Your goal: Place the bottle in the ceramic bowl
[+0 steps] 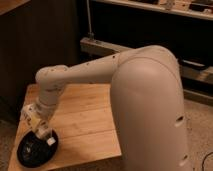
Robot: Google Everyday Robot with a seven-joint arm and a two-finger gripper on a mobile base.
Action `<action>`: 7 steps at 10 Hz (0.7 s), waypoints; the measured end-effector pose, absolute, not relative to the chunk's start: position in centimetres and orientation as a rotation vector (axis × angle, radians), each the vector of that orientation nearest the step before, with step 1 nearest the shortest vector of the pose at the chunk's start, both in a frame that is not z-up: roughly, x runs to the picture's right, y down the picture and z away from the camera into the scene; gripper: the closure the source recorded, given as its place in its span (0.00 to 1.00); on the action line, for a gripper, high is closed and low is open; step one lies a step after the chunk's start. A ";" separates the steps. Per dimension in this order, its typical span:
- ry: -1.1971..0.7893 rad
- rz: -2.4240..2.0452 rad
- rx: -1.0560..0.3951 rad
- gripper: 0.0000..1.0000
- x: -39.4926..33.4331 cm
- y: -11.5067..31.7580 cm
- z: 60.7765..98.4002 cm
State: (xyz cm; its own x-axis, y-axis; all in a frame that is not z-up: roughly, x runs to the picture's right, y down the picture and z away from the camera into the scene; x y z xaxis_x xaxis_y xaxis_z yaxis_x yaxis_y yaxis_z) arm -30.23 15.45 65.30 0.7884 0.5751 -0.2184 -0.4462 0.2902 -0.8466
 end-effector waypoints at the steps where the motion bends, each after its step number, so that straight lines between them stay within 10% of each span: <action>1: -0.148 0.671 -1.085 1.00 -30.8 15.8 65.2; 7: -0.176 0.635 -1.140 0.92 -34.1 18.6 66.1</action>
State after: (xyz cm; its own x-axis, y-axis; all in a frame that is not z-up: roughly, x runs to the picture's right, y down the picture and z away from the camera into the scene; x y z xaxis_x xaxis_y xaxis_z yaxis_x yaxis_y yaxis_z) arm -34.07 18.55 66.13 0.8124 0.5536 -0.1834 -0.3805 0.2649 -0.8860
